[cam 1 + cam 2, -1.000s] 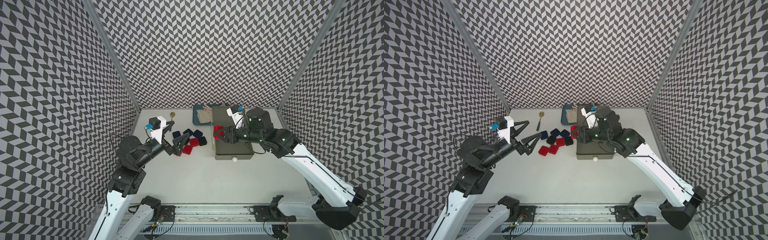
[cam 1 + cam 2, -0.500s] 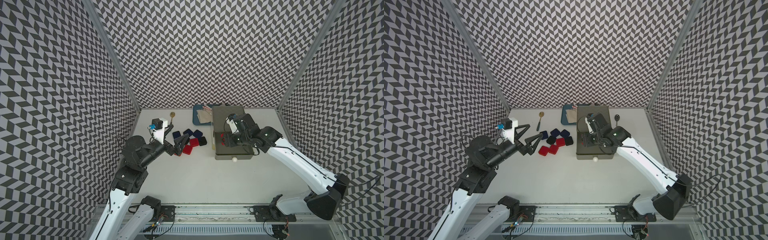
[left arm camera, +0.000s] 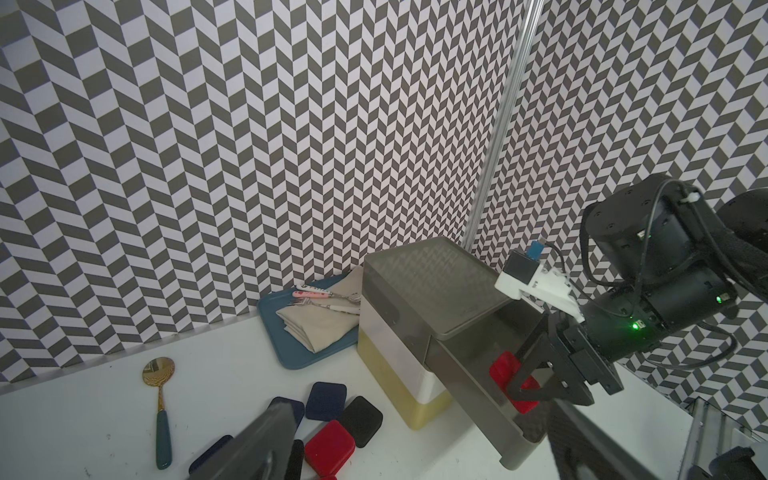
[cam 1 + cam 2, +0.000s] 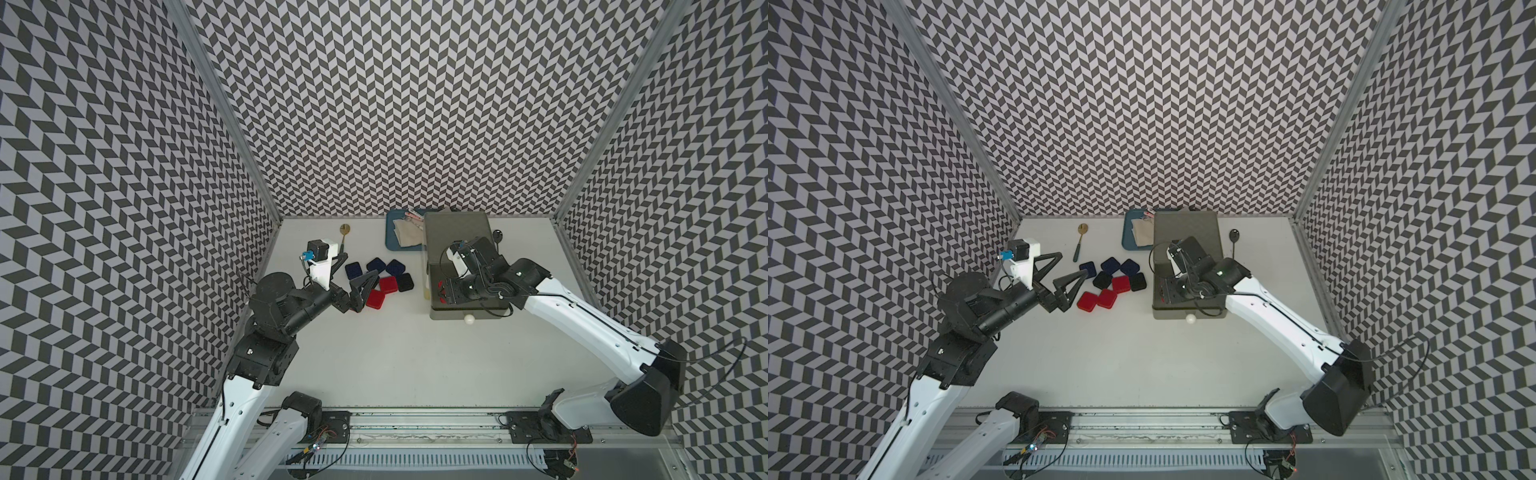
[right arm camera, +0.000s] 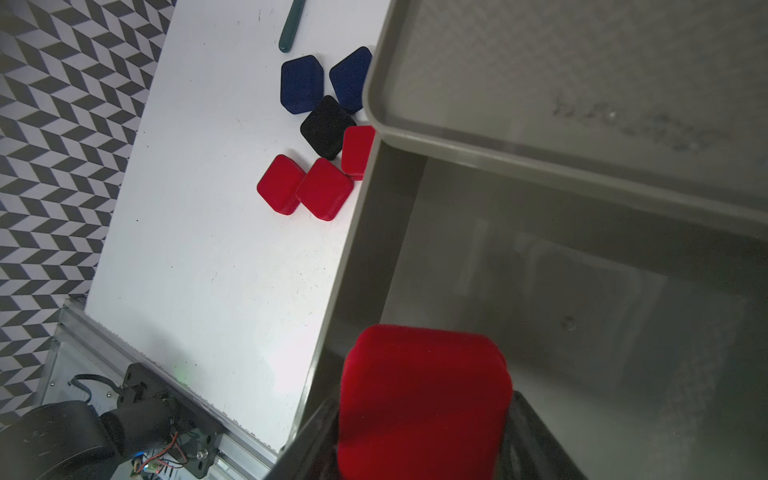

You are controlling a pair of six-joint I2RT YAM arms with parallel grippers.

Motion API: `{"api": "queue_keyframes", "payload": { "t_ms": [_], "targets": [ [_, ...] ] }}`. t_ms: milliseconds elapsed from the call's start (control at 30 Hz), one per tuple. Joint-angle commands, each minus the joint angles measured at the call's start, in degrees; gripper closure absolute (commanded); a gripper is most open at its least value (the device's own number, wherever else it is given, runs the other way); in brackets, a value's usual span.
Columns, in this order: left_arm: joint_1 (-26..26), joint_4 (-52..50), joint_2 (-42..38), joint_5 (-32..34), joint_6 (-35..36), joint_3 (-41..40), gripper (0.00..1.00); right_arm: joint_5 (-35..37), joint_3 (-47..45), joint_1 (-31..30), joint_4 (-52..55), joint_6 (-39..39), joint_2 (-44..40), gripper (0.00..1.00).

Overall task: Place the brooch boxes into the drawer by color
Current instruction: Place the brooch box in the drawer.

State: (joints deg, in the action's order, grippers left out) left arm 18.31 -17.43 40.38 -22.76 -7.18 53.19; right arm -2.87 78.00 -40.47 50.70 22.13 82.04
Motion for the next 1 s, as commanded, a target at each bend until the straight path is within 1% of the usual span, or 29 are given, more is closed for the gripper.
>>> {"api": "queue_keyframes", "payload": {
  "t_ms": [0, 200, 267, 333, 433, 633, 733, 867, 967],
  "targets": [
    [0.15, 1.08, -0.4, 0.44, -0.29, -0.76, 0.0, -0.35, -0.38, -1.0, -2.97, 0.94, 1.14, 0.58],
    [0.15, 0.64, -0.39, 0.32, -0.11, -0.83, 0.0, -0.6, -1.61, -1.19, -4.38, 1.34, 0.97, 0.54],
    [0.15, 0.56, -0.31, 0.34, 0.09, -0.81, 0.0, -0.9, -1.35, -1.19, -4.38, 1.26, 1.15, 0.48],
    [0.15, 0.46, -0.22, 0.4, 0.06, -0.72, 0.0, -0.77, -1.15, -1.15, -4.46, 1.25, 1.19, 0.38],
    [0.15, 0.38, -0.21, 0.51, -0.02, -0.74, 0.0, -0.41, -0.71, -1.06, -4.47, 1.16, 0.95, 0.33],
    [0.13, -0.04, 0.2, 1.05, -0.6, -0.5, 0.0, 0.15, -0.09, -0.93, -4.53, 1.18, 0.02, 0.28],
    [0.15, -0.4, 0.8, 1.42, -1.44, -0.28, 0.0, 0.62, 0.35, -0.71, -4.16, 1.12, -0.75, 0.27],
    [0.06, -2.37, 2.62, 6.55, -4.86, -0.27, 0.0, 2.0, 2.01, -0.58, -4.11, 0.78, -3.31, 0.25],
    [-0.19, -5.77, 6.7, 8.94, -6.35, 0.83, 0.0, 4.02, 4.31, -0.58, -4.76, -0.77, -6.15, 0.23]
  ]
}}
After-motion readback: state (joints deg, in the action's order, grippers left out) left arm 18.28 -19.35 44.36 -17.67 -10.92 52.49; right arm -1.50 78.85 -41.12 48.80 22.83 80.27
